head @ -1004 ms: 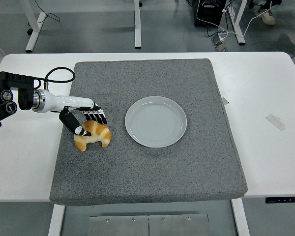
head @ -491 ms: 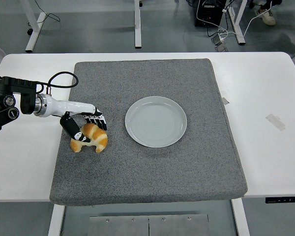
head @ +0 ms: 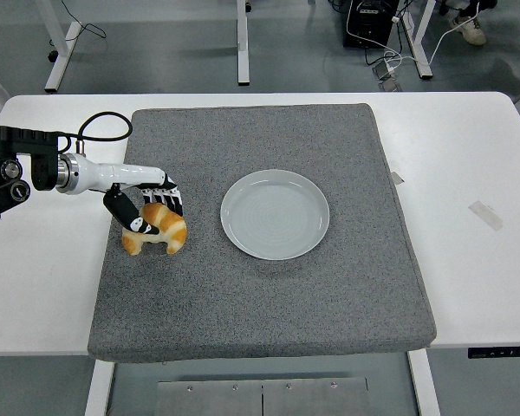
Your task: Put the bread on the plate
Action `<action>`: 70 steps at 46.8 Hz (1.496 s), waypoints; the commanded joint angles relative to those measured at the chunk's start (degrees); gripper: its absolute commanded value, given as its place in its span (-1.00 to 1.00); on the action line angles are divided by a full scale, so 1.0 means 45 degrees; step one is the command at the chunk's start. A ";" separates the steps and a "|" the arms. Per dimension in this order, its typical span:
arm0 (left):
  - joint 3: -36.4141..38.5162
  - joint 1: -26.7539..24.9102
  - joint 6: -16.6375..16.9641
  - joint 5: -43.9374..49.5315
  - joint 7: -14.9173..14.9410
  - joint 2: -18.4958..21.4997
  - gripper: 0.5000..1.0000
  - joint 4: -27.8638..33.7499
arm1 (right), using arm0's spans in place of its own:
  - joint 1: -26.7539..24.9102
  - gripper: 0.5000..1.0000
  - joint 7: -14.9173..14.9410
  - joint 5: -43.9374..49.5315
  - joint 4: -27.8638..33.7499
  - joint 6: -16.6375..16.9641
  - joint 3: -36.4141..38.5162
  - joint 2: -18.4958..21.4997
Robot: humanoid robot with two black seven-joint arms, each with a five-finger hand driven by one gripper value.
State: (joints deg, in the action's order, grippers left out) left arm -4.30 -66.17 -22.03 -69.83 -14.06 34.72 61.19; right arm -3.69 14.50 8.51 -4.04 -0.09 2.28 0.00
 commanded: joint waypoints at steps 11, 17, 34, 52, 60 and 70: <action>-0.0059 -0.0550 0.0519 0.0987 -0.0254 -0.0079 -1.00 -0.0003 | 0.0000 1.00 0.0000 0.0003 0.0000 0.0000 0.0000 0.0000; -0.0098 -0.0843 0.0675 0.1377 -0.0332 -0.0371 -1.00 -0.0003 | 0.0000 1.00 0.0000 0.0003 0.0000 0.0000 0.0000 0.0000; -0.0177 -0.1819 0.1008 0.1826 -0.0274 -0.1289 -1.00 -0.0003 | 0.0000 1.00 0.0000 0.0003 0.0000 0.0000 0.0000 0.0000; 0.0058 -0.2464 0.1008 0.1905 -0.0118 -0.2167 -1.00 -0.0647 | 0.0000 1.00 0.0000 0.0003 0.0000 0.0000 0.0000 0.0000; 0.0077 -0.2465 0.1125 0.1905 -0.0098 -0.3144 -1.00 -0.1253 | 0.0000 1.00 0.0000 0.0003 0.0000 0.0000 0.0000 0.0000; 0.0350 -0.2464 0.1320 0.1768 -0.0020 -0.4394 -1.00 -0.1897 | 0.0000 1.00 0.0000 0.0003 0.0000 0.0000 0.0000 0.0000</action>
State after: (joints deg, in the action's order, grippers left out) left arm -3.53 -77.27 -16.44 -61.89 -14.25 16.13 53.35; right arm -3.69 14.50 8.53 -4.03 -0.09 2.29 0.00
